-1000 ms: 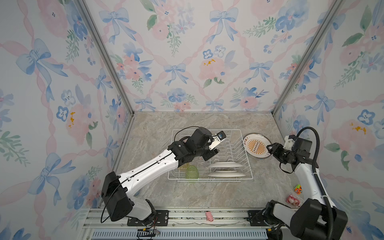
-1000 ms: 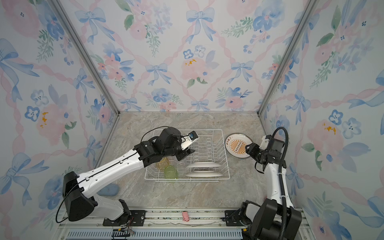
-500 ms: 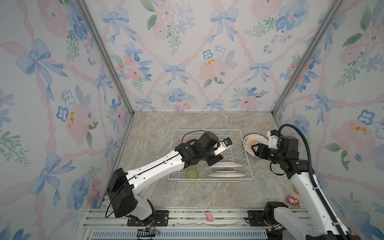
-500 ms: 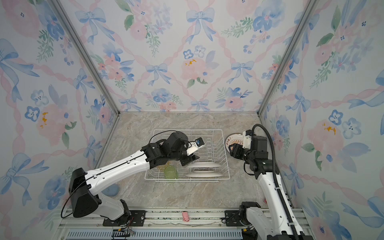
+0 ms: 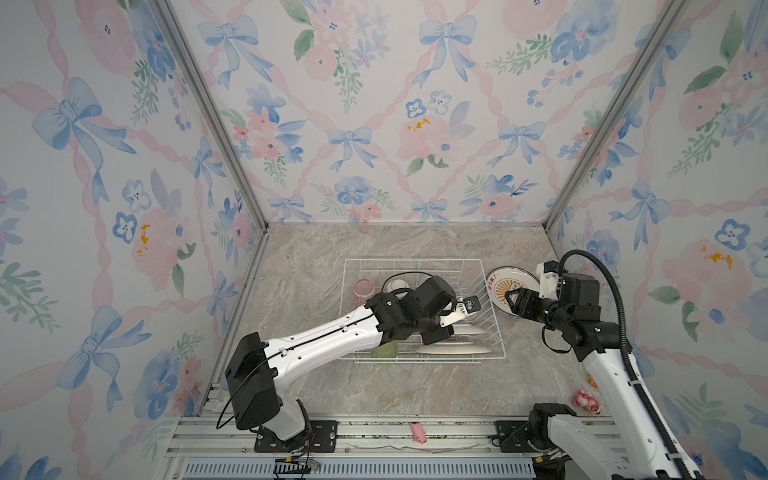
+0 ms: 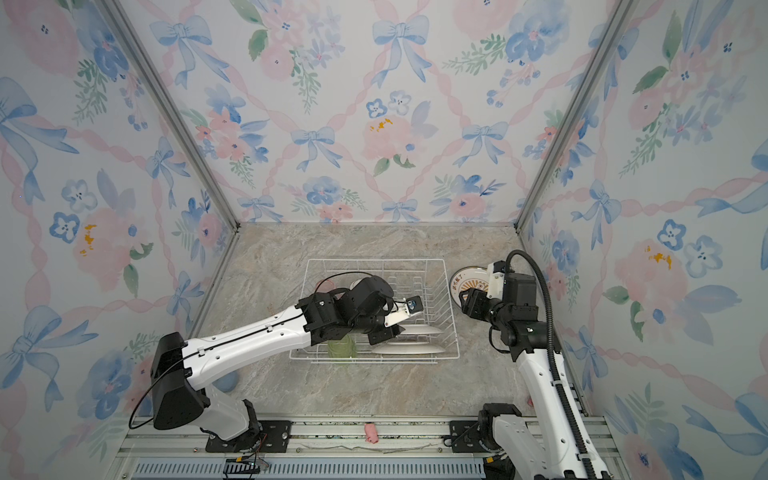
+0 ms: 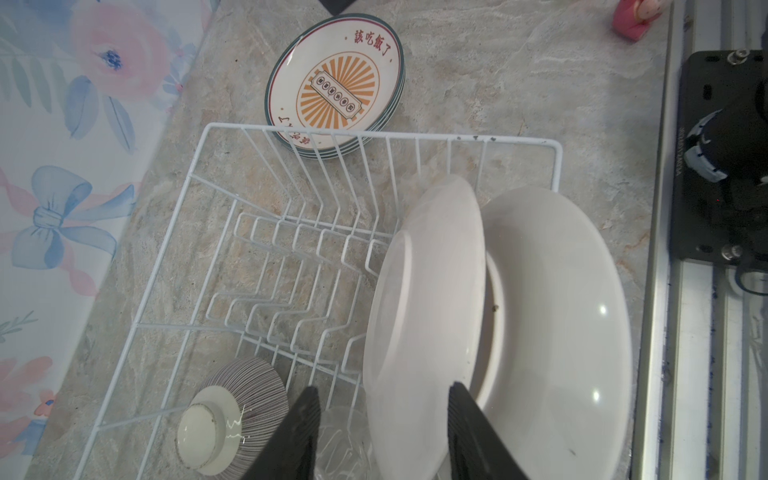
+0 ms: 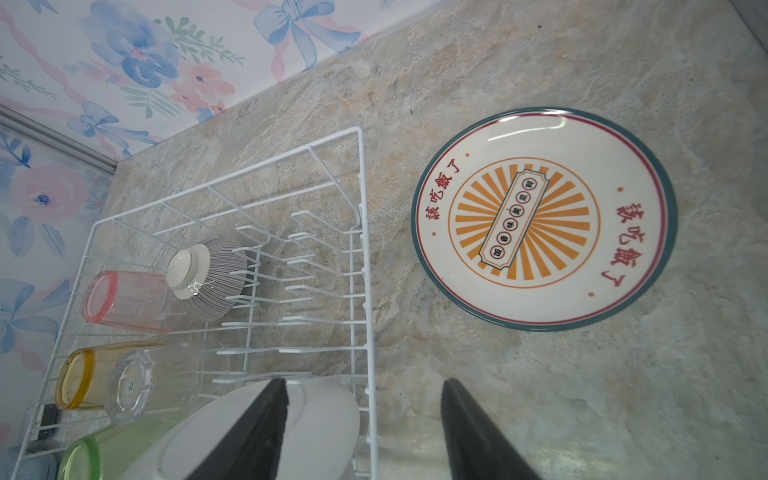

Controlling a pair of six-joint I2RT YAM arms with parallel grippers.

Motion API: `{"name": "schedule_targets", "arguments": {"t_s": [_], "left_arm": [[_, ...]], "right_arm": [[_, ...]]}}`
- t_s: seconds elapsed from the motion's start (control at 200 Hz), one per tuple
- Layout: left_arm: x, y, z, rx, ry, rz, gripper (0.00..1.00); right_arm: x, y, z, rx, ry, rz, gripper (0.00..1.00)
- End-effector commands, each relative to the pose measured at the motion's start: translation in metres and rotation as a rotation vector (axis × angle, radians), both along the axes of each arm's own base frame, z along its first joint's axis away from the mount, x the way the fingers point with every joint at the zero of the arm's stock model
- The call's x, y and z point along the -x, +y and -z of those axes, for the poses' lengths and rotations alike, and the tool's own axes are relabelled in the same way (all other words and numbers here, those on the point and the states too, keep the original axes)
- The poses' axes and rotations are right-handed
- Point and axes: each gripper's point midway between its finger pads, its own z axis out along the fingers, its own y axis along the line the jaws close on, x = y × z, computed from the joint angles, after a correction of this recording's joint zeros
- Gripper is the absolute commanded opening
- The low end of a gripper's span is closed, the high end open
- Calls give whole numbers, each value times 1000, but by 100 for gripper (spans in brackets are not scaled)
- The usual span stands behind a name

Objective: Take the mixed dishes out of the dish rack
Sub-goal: 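Lower the left gripper onto the rim of the red-lettered plate in the rack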

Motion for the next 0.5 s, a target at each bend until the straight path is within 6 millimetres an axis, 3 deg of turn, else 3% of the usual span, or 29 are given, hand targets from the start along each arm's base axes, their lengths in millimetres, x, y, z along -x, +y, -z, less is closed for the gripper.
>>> {"name": "schedule_targets", "arguments": {"t_s": [0.0,0.235,0.495], "left_arm": [[14,-6,-2,-16,21,67,46],[30,-13,17,-84,69,134,44],[14,-16,26,-144,22,94,42]], "right_arm": [[2,0,2,20,1,-7,62],[1,0,4,18,2,-7,63],[1,0,2,22,-6,-9,63]]}}
